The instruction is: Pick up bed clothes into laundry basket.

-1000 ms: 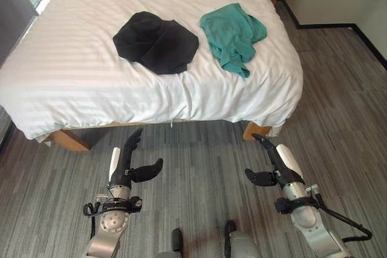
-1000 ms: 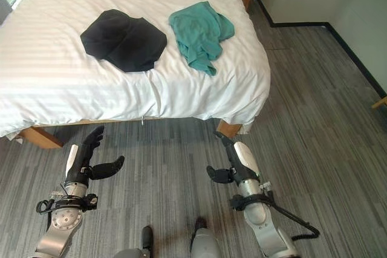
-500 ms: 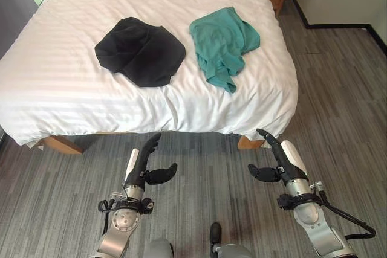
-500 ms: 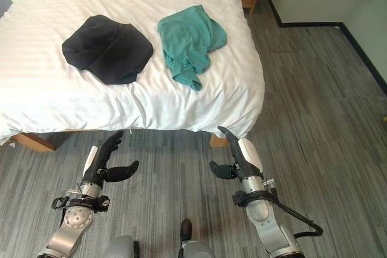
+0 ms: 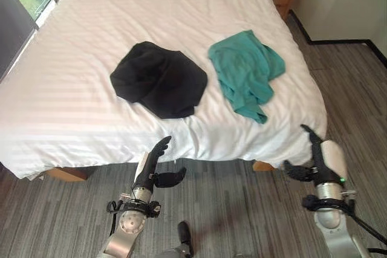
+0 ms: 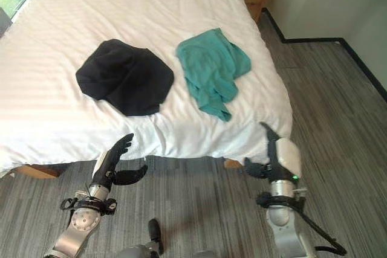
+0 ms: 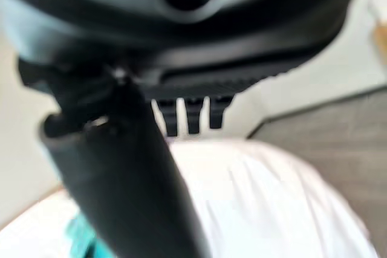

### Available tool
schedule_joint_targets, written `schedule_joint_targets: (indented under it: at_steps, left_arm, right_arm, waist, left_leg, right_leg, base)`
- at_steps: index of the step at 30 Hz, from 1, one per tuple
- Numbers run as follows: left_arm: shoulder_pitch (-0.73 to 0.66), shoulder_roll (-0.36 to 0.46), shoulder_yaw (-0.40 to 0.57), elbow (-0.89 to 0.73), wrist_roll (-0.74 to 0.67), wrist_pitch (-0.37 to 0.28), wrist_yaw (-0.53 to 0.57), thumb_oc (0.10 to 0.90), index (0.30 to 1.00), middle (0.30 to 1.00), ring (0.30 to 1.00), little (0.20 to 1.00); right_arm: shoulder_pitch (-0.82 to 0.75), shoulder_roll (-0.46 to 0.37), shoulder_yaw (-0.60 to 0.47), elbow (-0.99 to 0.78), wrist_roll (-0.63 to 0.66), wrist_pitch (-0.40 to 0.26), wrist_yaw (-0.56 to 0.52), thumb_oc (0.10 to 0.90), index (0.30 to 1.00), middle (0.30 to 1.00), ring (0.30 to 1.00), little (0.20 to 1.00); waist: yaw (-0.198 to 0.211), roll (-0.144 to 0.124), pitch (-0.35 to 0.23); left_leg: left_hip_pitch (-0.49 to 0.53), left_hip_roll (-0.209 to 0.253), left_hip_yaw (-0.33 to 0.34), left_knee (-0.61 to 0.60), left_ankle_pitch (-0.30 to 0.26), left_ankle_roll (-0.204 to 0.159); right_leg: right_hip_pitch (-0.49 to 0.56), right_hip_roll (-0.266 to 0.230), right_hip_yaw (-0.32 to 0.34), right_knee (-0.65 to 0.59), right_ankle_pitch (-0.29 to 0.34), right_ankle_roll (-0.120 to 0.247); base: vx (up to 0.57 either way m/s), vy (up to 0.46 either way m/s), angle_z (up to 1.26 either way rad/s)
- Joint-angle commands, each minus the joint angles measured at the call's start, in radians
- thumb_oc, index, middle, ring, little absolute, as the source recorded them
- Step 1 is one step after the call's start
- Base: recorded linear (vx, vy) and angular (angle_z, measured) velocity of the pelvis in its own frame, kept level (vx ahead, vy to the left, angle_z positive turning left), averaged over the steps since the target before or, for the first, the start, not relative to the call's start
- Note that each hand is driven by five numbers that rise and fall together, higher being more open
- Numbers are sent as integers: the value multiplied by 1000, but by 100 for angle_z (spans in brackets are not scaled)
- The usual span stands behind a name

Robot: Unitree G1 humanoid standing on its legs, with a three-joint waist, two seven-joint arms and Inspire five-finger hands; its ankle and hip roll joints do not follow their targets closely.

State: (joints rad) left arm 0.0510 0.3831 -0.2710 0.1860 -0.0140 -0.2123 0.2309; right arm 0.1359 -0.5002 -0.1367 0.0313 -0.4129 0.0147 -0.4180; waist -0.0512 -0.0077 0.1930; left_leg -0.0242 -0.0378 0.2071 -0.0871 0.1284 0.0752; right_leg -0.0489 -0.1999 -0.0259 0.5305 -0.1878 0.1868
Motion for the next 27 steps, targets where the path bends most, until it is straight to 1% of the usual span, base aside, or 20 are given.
schedule_joint_targets:
  at_steps: [1, 2, 3, 4, 6, 8, 9, 10, 12, 13, 14, 15, 17, 20, 21, 22, 23, 24, 25, 27]
  left_arm:
    - [-15, 48, 54, -79, -1, -70, 39, 800, 900, 900, 900, 900]
    - [-3, 63, 67, -69, -20, -74, 34, 800, 900, 900, 900, 900]
    - [11, 69, 78, -62, -35, -77, 25, 800, 900, 900, 900, 900]
    - [23, 69, 89, -54, -50, -76, 18, 800, 900, 900, 900, 900]
    - [31, 66, 101, -36, -73, -75, 9, 800, 900, 900, 900, 900]
    - [35, 61, 111, -5, -92, -76, 0, 800, 900, 900, 900, 900]
    - [36, 63, 110, 7, -96, -76, -4, 800, 900, 900, 900, 900]
    - [31, 59, 108, 18, -102, -78, -7, 800, 900, 900, 900, 900]
    - [23, 60, 91, 33, -101, -79, -12, 800, 900, 900, 900, 900]
    - [25, 66, 79, 40, -103, -84, -15, 800, 900, 900, 900, 900]
    - [26, 62, 84, 40, -104, -85, -16, 800, 900, 900, 900, 900]
    - [39, 60, 87, 49, -110, -84, -17, 800, 900, 900, 900, 900]
    - [68, 47, 98, 57, -115, -81, -24, 800, 900, 900, 900, 900]
    - [107, 22, 114, 73, -141, -84, -28, 800, 900, 900, 900, 900]
    - [118, 16, 118, 77, -151, -86, -30, 800, 900, 900, 900, 900]
    - [126, 13, 115, 84, -153, -84, -34, 800, 900, 900, 900, 900]
    - [126, 11, 113, 95, -150, -83, -37, 800, 900, 900, 900, 900]
    - [126, 9, 115, 96, -150, -83, -37, 800, 900, 900, 900, 900]
    - [120, 10, 113, 111, -152, -82, -35, 800, 900, 900, 900, 900]
    - [112, 9, 104, 118, -160, -79, -36, 800, 900, 900, 900, 900]
  right_arm:
    - [-225, -87, -119, -29, -13, -14, -186, 800, 900, 900, 900, 900]
    - [-279, -148, -145, 18, 23, -9, -209, 800, 900, 900, 900, 900]
    - [-317, -191, -148, 45, 41, -9, -213, 800, 900, 900, 900, 900]
    - [-349, -230, -140, 62, 56, -7, -207, 800, 900, 900, 900, 900]
    - [-398, -286, -118, 96, 83, -14, -200, 800, 900, 900, 900, 900]
    - [-436, -359, -91, 151, 91, -15, -179, 800, 900, 900, 900, 900]
    - [-449, -390, -77, 170, 89, -12, -161, 800, 900, 900, 900, 900]
    - [-485, -417, -47, 194, 95, -14, -149, 800, 900, 900, 900, 900]
    - [-536, -455, 13, 263, 111, -16, -120, 800, 900, 900, 900, 900]
    - [-589, -491, 83, 327, 112, -25, -83, 800, 900, 900, 900, 900]
    - [-606, -494, 98, 339, 115, -29, -85, 800, 900, 900, 900, 900]
    - [-634, -500, 138, 365, 111, -34, -61, 800, 900, 900, 900, 900]
    - [-687, -502, 207, 408, 105, -39, -27, 800, 900, 900, 900, 900]
    - [-779, -522, 310, 481, 94, -45, 10, 800, 900, 900, 900, 900]
    - [-810, -519, 344, 510, 94, -49, 15, 800, 900, 900, 900, 900]
    - [-843, -501, 386, 546, 92, -51, 29, 800, 900, 900, 900, 900]
    - [-865, -488, 409, 571, 93, -51, 34, 800, 900, 900, 900, 900]
    - [-874, -487, 417, 576, 94, -52, 33, 800, 900, 900, 900, 900]
    - [-891, -478, 435, 596, 93, -51, 39, 800, 900, 900, 900, 900]
    - [-910, -441, 466, 643, 98, -44, 46, 800, 900, 900, 900, 900]
  waist:
    - [26, -24, -33]
    - [35, -38, -43]
    - [40, -43, -46]
    - [46, -54, -49]
    - [48, -72, -50]
    - [52, -90, -48]
    - [58, -98, -43]
    - [56, -93, -41]
    - [58, -99, -37]
    - [71, -110, -35]
    - [64, -108, -33]
    - [74, -118, -32]
    - [90, -125, -43]
    - [110, -112, -59]
    - [119, -105, -58]
    - [135, -93, -54]
    - [140, -84, -51]
    - [135, -83, -52]
    - [141, -76, -45]
    - [147, -61, -35]
  left_leg:
    - [26, 104, -31, 0, -103, -99]
    - [40, 107, -35, 0, -125, -111]
    - [48, 112, -40, 0, -135, -118]
    - [56, 111, -51, 0, -146, -125]
    - [78, 108, -77, 0, -171, -134]
    - [104, 111, -110, 0, -195, -148]
    - [115, 116, -121, 0, -198, -156]
    - [120, 125, -130, 0, -203, -162]
    - [135, 138, -147, 0, -211, -173]
    - [142, 143, -159, 0, -216, -181]
    - [143, 142, -162, 0, -216, -181]
    - [152, 146, -160, 0, -217, -187]
    - [162, 155, -161, 0, -221, -198]
    - [145, 186, -167, 0, -198, -219]
    - [133, 192, -172, 0, -189, -224]
    - [110, 203, -181, 0, -168, -233]
    - [94, 206, -189, 0, -158, -238]
    - [92, 207, -191, 0, -157, -238]
    - [76, 207, -200, 0, -147, -242]
    - [42, 205, -221, 0, -134, -246]
  right_leg:
    - [0, -18, 1, -108, 333, 11]
    - [-19, -55, -44, -206, 313, 8]
    - [-22, -62, -64, -264, 300, 6]
    - [-22, -60, -79, -349, 284, 5]
    - [-28, -38, -79, -492, 283, 8]
    - [-52, -17, -62, -598, 322, 27]
    - [-82, -14, -57, -610, 336, 35]
    - [-101, -9, -57, -612, 338, 40]
    - [-128, -3, -44, -614, 352, 42]
    - [-119, -11, -51, -613, 362, 37]
    - [-116, -13, -54, -613, 361, 37]
    - [-105, -19, -73, -611, 370, 35]
    - [-80, -20, -92, -618, 371, 29]
    - [-59, -6, -117, -618, 356, 17]
    - [-55, 0, -123, -618, 348, 13]
    - [-51, 5, -132, -618, 334, 7]
    - [-52, 7, -136, -618, 329, 2]
    - [-54, 7, -138, -618, 328, 2]
    - [-55, 8, -140, -618, 324, -2]
    - [-61, 8, -149, -618, 317, -9]
  base:
    - [289, -58, 20]
    - [260, -103, 14]
    - [350, -148, 28]
    - [284, -114, 32]
    - [304, -98, 34]
    - [330, -123, 55]
    - [280, -126, 61]
    - [235, -108, 81]
    - [229, -131, 85]
    - [178, -127, 49]
    - [179, -160, 33]
    - [124, -112, 32]
    - [185, -163, 24]
    - [137, -149, 10]
    - [51, -107, 15]
    - [39, -104, 17]
    - [22, -72, 19]
    - [-8, -44, 20]
    - [-16, -34, 19]
    - [-26, -38, 22]
